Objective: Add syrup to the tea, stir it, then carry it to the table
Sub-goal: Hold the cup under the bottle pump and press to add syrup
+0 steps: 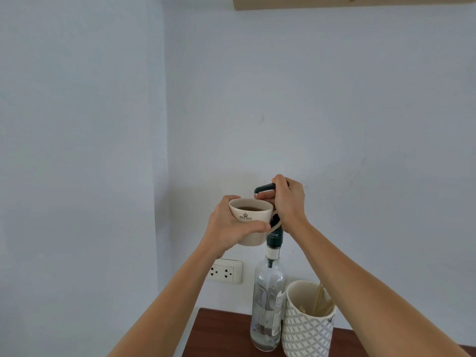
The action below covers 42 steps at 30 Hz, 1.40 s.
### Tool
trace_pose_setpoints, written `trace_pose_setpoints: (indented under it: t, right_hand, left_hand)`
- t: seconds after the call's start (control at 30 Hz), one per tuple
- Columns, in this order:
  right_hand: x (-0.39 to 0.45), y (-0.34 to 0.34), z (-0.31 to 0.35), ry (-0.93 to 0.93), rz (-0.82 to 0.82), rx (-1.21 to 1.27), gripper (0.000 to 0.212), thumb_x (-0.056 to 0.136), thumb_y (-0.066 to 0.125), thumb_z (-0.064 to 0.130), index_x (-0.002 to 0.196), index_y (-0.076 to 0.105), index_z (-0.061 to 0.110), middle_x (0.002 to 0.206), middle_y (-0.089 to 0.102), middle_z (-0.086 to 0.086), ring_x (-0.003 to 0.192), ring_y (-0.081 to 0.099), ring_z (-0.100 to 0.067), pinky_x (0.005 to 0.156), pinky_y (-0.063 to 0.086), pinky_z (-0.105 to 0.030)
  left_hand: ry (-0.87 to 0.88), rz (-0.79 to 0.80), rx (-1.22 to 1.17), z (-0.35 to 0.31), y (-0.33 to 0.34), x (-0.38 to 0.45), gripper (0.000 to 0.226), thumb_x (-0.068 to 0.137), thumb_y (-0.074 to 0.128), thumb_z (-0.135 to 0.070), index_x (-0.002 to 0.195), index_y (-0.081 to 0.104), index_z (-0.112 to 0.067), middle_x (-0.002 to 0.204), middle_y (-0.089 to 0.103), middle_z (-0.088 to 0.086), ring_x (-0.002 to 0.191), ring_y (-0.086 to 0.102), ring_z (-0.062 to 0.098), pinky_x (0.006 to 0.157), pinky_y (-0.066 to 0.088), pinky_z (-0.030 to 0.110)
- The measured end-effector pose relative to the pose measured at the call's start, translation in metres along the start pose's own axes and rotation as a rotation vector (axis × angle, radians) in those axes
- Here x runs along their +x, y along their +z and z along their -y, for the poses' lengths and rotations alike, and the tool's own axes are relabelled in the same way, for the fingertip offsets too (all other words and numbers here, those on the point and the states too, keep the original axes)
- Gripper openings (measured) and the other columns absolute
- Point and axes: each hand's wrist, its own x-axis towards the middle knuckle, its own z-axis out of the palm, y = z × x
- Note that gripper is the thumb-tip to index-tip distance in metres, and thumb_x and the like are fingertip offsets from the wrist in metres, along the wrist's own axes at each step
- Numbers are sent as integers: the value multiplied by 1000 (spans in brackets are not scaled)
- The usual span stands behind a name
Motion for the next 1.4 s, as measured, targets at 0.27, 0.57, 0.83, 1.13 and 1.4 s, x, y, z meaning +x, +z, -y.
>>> trace_pose_setpoints:
  t: [0.27,0.57,0.83,1.13,1.4]
  right_hand:
    - [-3,0,3,7,0,-11,38,79,47,24,41,51,22,57,75,-13,56,68,-32,64,55,-41]
    - [-4,-1,6,23,3,-26,30,83,48,25,54,52,16,60,77,-10,55,68,-29,63,54,-39]
    - [0,-2,5,16,18,-12,27,84,49,23,59,49,13,61,77,-12,53,68,-28,61,53,-38]
    - [3,0,1,-2,19,-2,27,81,47,23,56,49,14,59,76,-13,55,69,-31,61,54,-40]
    - [5,1,-3,1,22,-3,25,81,47,24,59,49,13,61,77,-13,52,69,-29,59,54,-39]
  left_hand:
    - [-10,9,-12,-2,0,-2,85,30,86,-48,108,56,-32,104,71,-7,94,69,11,67,53,25]
    - [-8,24,-6,-8,-1,-3,85,29,86,-48,106,56,-31,102,71,-6,93,68,12,71,56,29]
    - [-21,24,-4,-9,-1,-1,82,29,86,-48,102,55,-33,103,71,-6,93,68,12,69,54,28]
    - [-22,16,4,-7,-1,0,82,30,87,-48,105,56,-32,104,70,-6,95,69,13,70,55,29]
    - [-18,10,6,-5,0,0,93,29,85,-49,114,56,-25,105,70,-6,95,68,12,68,52,26]
